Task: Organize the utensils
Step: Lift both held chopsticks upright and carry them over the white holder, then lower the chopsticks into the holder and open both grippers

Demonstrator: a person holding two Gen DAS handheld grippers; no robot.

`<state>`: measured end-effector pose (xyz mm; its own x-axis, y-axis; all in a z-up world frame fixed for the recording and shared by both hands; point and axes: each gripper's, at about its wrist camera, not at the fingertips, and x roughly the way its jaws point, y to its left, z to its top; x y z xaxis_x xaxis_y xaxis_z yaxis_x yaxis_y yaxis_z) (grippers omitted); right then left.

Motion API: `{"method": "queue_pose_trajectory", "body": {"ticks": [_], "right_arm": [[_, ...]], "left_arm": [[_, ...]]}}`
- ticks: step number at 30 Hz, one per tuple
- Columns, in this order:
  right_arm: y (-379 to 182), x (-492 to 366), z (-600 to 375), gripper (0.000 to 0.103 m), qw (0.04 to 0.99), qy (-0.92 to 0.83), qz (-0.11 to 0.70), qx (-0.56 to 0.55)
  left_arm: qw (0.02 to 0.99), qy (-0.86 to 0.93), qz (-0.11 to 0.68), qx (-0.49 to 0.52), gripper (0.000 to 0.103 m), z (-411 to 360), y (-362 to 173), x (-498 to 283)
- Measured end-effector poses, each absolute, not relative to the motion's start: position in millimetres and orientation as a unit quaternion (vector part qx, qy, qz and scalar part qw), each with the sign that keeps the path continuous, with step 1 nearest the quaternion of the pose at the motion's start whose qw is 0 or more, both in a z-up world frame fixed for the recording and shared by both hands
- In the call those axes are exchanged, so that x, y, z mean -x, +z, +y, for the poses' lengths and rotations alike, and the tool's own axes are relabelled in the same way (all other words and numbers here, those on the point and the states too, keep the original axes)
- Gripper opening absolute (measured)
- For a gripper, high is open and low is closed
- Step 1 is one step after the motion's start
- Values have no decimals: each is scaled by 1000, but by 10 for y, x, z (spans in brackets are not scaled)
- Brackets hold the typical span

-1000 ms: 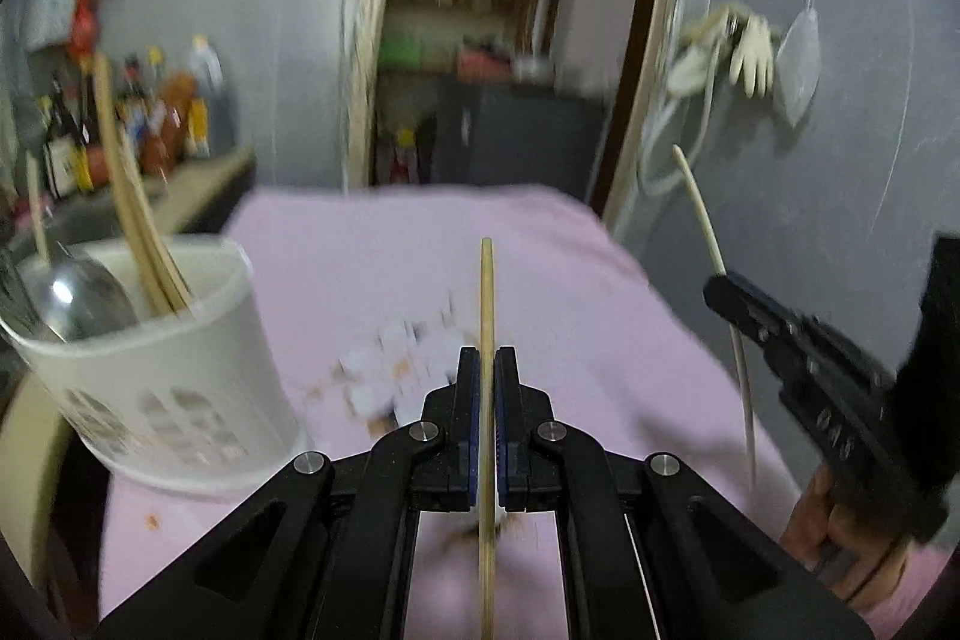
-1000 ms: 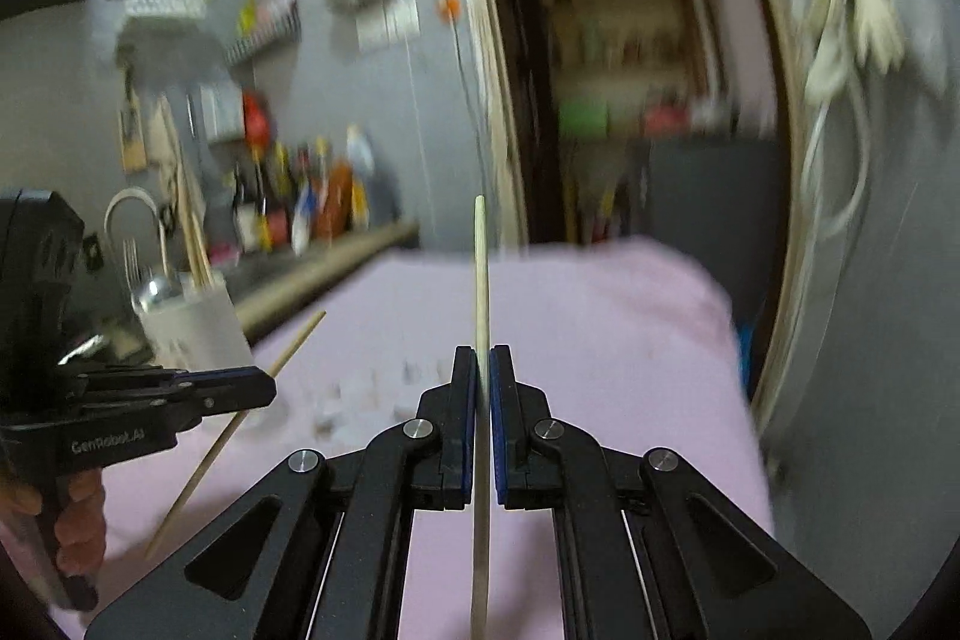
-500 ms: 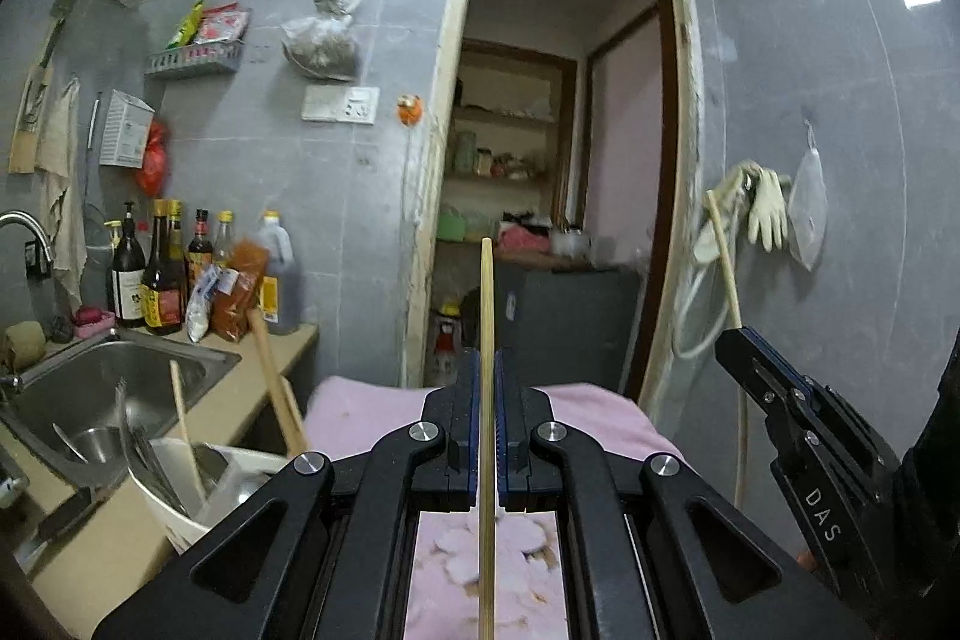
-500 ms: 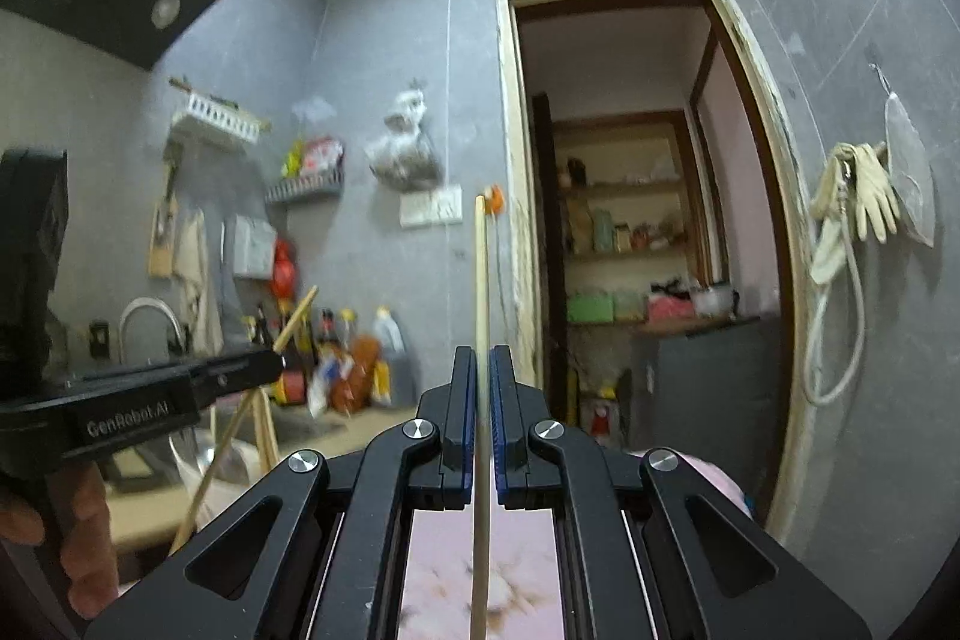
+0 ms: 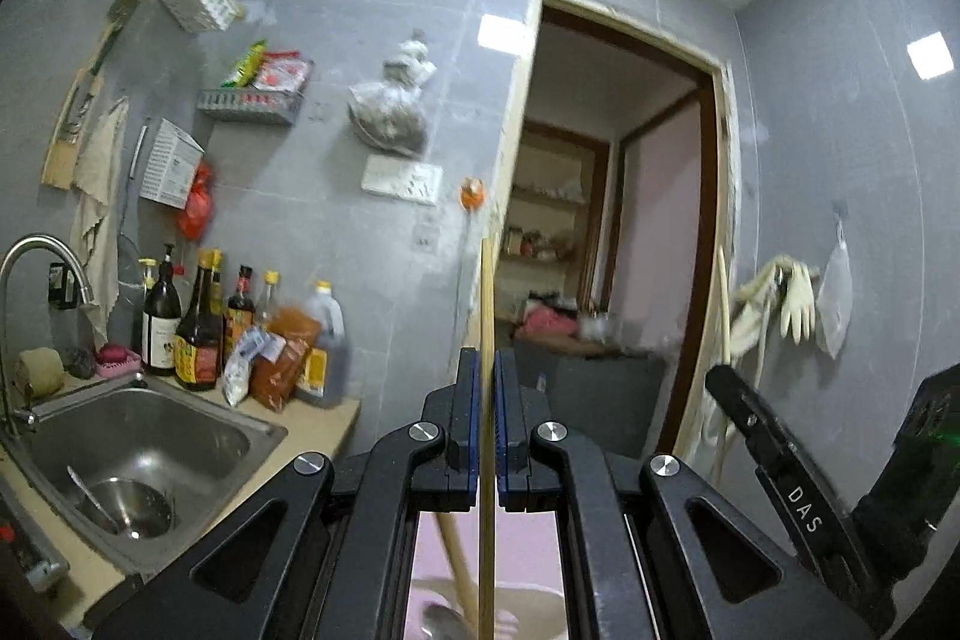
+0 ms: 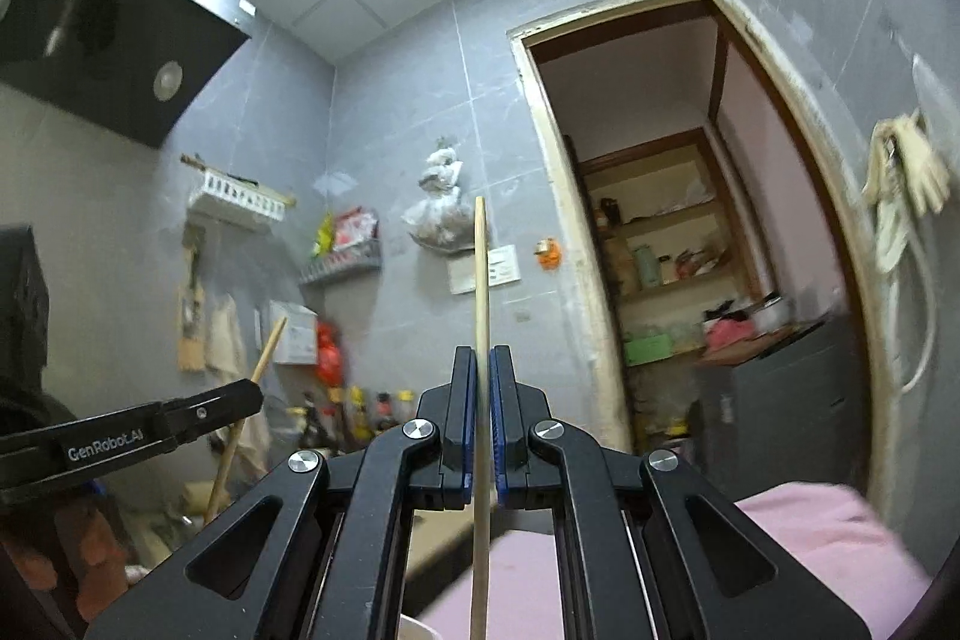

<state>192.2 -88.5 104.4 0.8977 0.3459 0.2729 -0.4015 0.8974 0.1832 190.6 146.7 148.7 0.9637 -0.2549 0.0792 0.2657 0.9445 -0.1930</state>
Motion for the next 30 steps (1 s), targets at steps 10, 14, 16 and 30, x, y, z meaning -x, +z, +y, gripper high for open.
{"method": "queue_pose_trajectory", "body": {"ticks": [10,14,16,30], "right_arm": [[881,-2148,-496,3,961,217,-114,-132],[793,-2246,-517,3,955,232,-101,-155],[756,-2292,-530,3,952,240,-92,-165],[627,-2344,-374,3,957,242,-68,-143]], "left_arm": [[985,-108,-43,131,2,1978,1309,-2194],[986,-82,-42,139,2,2006,1206,-2286],[986,-78,-41,144,2,2009,1166,-2318],[983,-85,-24,163,2,2019,904,-2434]]}}
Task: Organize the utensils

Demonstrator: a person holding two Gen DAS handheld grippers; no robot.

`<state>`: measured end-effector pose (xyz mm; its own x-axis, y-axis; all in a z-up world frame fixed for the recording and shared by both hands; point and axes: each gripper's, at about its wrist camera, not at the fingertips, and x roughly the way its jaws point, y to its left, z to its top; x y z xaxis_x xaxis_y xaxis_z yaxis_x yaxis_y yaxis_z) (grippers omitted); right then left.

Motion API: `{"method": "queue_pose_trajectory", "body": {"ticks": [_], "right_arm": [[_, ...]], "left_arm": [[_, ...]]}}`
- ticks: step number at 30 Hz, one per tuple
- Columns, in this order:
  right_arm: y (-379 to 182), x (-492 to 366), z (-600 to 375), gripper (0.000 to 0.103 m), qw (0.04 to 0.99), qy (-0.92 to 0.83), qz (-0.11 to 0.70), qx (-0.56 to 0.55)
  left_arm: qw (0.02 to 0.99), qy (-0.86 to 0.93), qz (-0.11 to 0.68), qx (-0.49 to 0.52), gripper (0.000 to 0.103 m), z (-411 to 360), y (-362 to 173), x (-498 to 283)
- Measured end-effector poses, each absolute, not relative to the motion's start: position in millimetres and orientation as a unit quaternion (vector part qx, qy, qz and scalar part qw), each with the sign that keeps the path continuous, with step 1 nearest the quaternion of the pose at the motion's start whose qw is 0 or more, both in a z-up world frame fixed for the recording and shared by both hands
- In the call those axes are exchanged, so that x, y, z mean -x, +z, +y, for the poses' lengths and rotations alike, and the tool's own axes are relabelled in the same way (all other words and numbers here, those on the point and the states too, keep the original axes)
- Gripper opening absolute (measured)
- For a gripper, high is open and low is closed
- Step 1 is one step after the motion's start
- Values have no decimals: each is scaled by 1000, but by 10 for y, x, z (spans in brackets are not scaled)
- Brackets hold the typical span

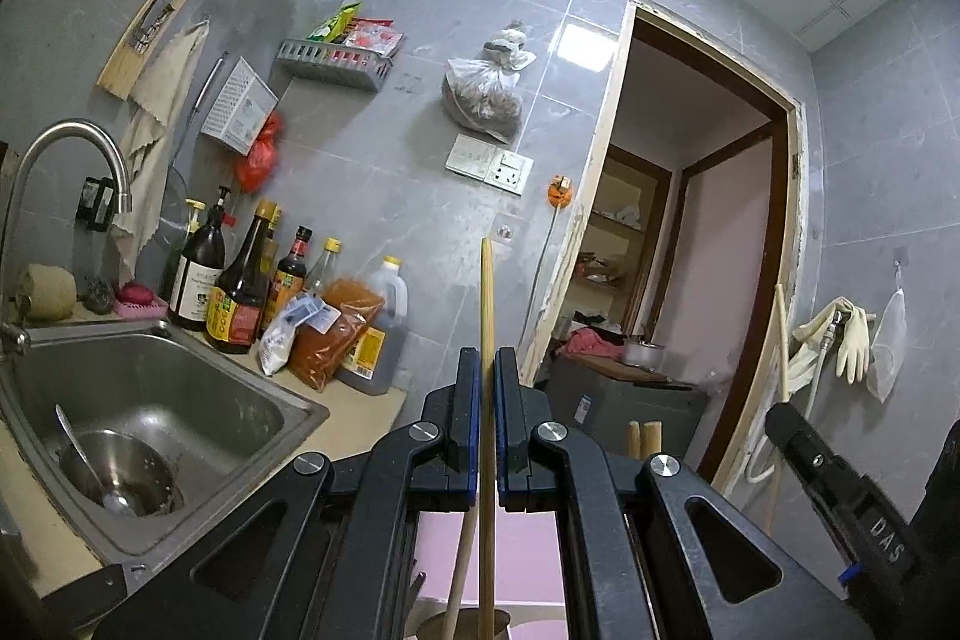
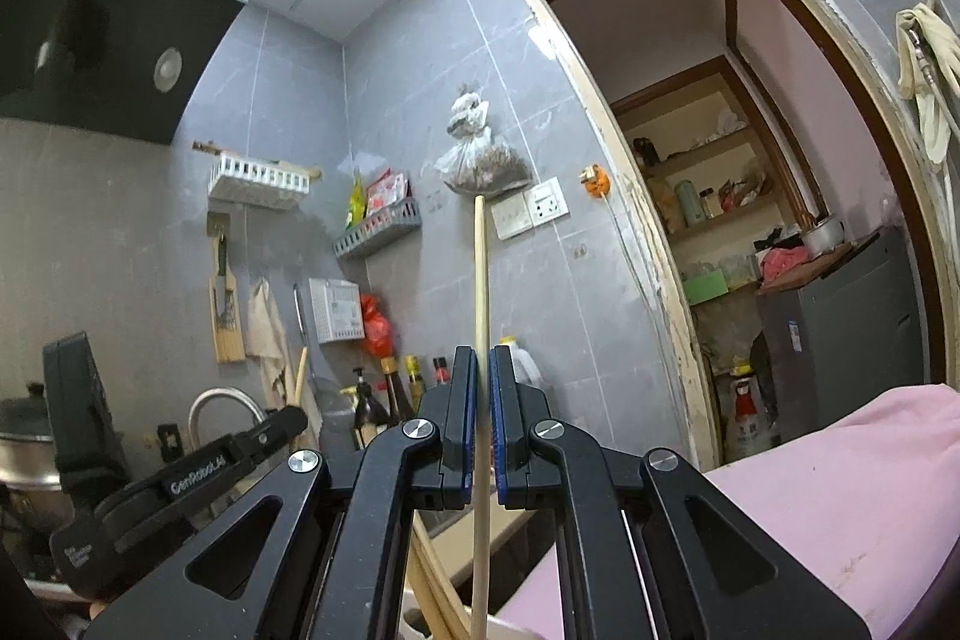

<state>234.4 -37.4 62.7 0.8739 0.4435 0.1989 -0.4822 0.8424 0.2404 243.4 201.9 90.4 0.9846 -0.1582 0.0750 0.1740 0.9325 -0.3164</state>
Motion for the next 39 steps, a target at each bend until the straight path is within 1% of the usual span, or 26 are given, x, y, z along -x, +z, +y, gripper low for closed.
{"method": "queue_pose_trajectory", "body": {"ticks": [7,20,26,27,29,30,31,33,34,35,36,38,39], "right_arm": [[506,-2294,-238,3,973,199,-52,-104],[441,-2292,-294,4,973,200,-25,-113],[440,-2267,-303,4,972,205,-21,-111],[446,-2262,-312,5,972,205,-19,-111],[461,-2255,-342,7,972,205,-17,-114],[464,-2244,-358,7,972,204,-17,-115],[474,-2232,-373,8,972,204,-17,-116],[494,-2209,-404,10,972,203,-18,-117],[504,-2198,-427,13,972,203,-17,-118],[508,-2193,-444,18,972,203,-15,-120],[513,-2180,-467,21,971,204,-14,-121],[514,-2145,-497,22,972,203,-16,-115],[512,-2132,-516,22,972,204,-16,-113]], "left_arm": [[985,-79,-27,153,2,1904,831,-2387],[985,-74,-26,155,2,1882,803,-2260],[988,-75,-13,135,4,1814,822,-2210],[988,-77,-11,136,5,1813,819,-2203],[987,-80,-6,141,13,1814,825,-2180],[986,-83,-4,141,20,1809,831,-2158],[987,-83,-4,141,25,1804,835,-2140],[987,-84,-3,139,25,1792,844,-2102],[986,-86,1,140,25,1786,852,-2093],[986,-88,6,141,25,1776,861,-2078],[986,-89,8,141,25,1767,869,-2063],[987,-86,10,134,27,1714,892,-2009],[987,-90,10,130,30,1684,898,-1974]]}}
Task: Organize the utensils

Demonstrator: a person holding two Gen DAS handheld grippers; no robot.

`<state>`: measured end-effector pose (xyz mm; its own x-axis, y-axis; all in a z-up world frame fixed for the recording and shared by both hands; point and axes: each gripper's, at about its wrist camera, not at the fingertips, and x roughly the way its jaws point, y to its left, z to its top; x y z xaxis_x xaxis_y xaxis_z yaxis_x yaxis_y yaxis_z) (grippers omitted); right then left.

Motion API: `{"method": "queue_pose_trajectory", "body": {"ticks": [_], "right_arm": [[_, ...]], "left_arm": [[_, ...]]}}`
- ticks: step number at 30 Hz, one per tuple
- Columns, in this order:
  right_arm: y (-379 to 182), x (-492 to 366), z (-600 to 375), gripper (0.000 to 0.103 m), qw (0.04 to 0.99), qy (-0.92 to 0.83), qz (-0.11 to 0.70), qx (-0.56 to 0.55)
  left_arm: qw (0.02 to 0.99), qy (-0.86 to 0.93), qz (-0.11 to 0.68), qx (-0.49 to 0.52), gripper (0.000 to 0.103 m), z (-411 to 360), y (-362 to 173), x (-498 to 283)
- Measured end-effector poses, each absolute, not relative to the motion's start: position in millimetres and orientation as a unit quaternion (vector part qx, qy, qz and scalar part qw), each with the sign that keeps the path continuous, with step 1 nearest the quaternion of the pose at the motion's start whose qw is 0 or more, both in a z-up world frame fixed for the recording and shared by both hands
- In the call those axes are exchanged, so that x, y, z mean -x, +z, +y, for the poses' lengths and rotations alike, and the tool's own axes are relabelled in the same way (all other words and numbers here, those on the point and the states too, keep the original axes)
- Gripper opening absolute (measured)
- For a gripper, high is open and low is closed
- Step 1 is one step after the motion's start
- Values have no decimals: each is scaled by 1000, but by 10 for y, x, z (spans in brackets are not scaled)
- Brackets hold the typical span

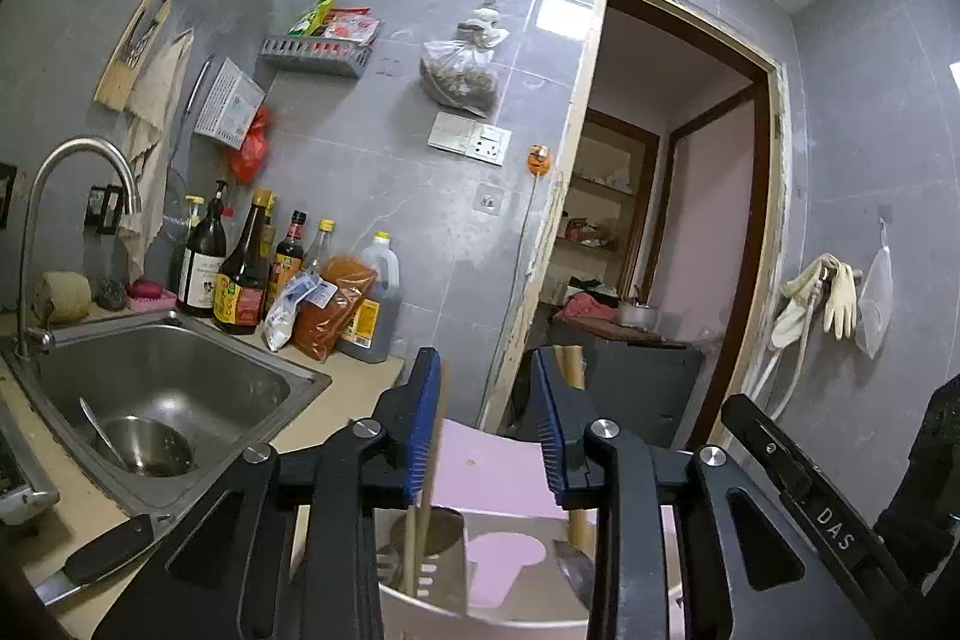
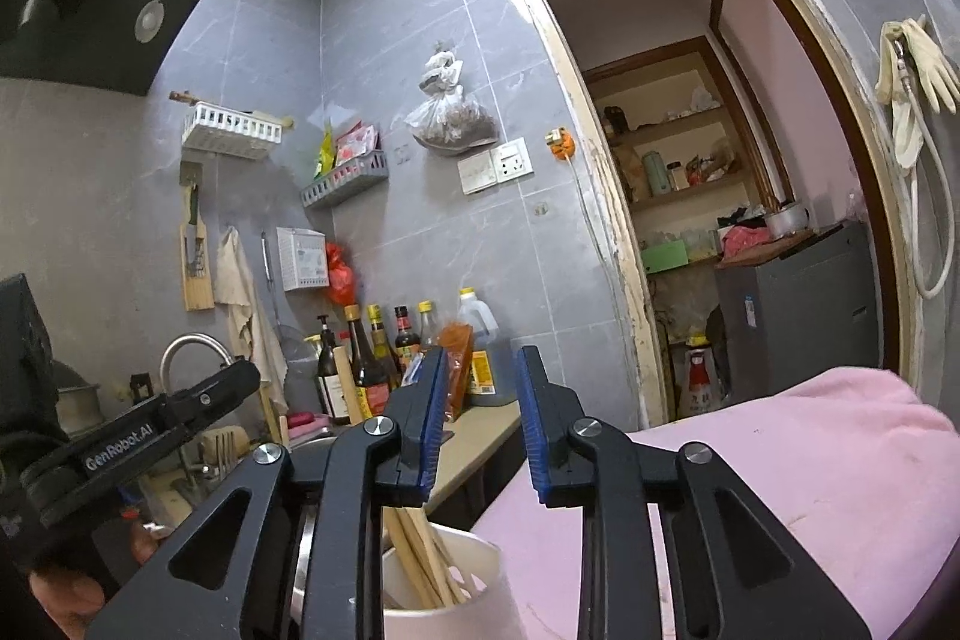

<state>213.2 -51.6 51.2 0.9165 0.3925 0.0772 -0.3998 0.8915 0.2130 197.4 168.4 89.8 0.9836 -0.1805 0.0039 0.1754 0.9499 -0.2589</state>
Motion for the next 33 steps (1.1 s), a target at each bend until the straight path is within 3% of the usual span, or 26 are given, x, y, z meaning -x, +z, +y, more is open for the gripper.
{"method": "queue_pose_trajectory", "body": {"ticks": [3,6,10,13,17,20,25,28,33], "right_arm": [[507,-2101,-602,24,973,202,-11,-112],[506,-2063,-711,30,974,199,-5,-112],[494,-1966,-871,49,976,193,-4,-105],[486,-1887,-998,54,977,188,0,-99],[489,-1798,-1168,71,979,178,1,-102],[502,-1744,-1274,76,980,168,6,-104],[531,-1634,-1460,89,981,162,16,-107],[549,-1564,-1542,102,982,159,19,-103],[583,-1414,-1705,103,983,152,28,-99]], "left_arm": [[987,-99,11,127,42,1600,901,-1907],[985,-109,24,128,44,1505,895,-1877],[986,-111,41,119,50,1370,883,-1853],[984,-125,51,118,56,1276,865,-1826],[980,-144,64,119,63,1172,848,-1798],[978,-155,77,115,71,1085,847,-1773],[978,-164,79,102,97,928,839,-1634],[978,-170,82,90,100,814,842,-1557],[980,-163,99,60,100,602,831,-1407]]}}
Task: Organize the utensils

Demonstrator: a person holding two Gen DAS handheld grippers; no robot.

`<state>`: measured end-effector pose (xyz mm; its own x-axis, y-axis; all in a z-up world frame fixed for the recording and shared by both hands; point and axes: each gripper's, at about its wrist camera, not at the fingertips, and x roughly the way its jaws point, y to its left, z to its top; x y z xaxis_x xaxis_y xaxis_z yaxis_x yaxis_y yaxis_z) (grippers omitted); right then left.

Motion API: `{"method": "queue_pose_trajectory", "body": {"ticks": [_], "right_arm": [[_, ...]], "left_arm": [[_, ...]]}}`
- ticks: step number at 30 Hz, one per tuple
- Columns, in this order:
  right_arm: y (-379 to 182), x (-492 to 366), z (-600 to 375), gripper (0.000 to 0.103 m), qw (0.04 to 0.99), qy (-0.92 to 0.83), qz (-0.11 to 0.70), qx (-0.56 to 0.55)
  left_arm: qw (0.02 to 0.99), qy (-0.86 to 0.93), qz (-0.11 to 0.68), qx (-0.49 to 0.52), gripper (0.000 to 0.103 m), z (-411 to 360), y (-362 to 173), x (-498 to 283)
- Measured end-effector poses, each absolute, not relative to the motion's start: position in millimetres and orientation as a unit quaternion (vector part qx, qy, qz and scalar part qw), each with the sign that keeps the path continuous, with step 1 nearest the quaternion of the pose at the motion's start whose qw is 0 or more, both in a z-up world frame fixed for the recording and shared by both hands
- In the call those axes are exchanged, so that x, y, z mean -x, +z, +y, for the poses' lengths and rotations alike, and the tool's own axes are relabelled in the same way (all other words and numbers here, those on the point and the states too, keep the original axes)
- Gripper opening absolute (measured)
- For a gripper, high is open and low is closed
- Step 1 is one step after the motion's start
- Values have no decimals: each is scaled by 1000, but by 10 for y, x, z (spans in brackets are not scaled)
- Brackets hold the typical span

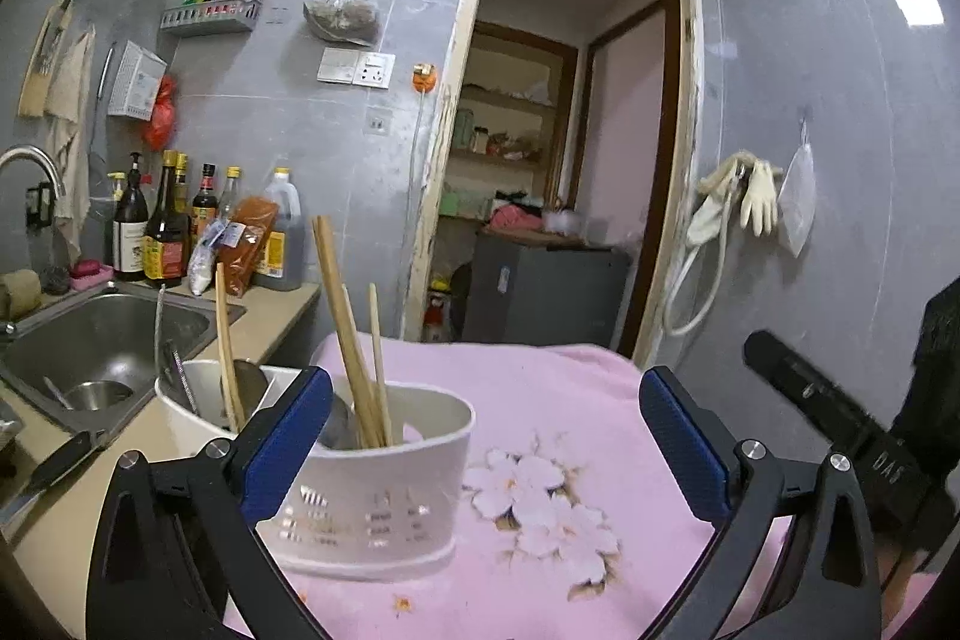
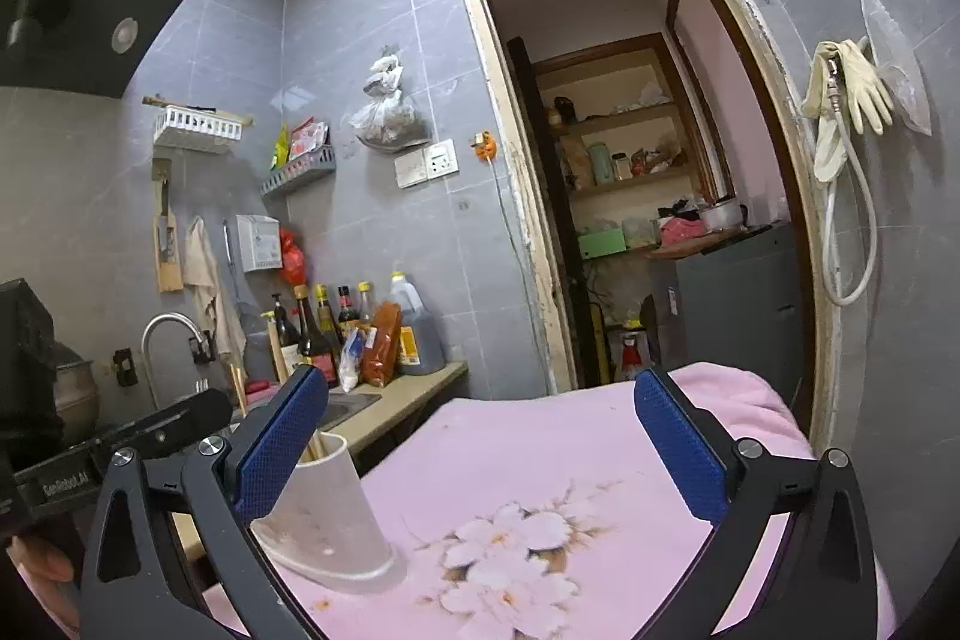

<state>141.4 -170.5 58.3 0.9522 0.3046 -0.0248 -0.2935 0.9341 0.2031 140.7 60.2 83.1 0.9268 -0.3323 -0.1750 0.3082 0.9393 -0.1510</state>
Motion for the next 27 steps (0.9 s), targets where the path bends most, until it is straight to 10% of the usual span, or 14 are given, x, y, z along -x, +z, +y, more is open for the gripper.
{"method": "queue_pose_trajectory", "body": {"ticks": [27], "right_arm": [[560,-296,-2011,103,996,79,37,-26]], "left_arm": [[986,-116,113,48,101,332,614,-481]]}}
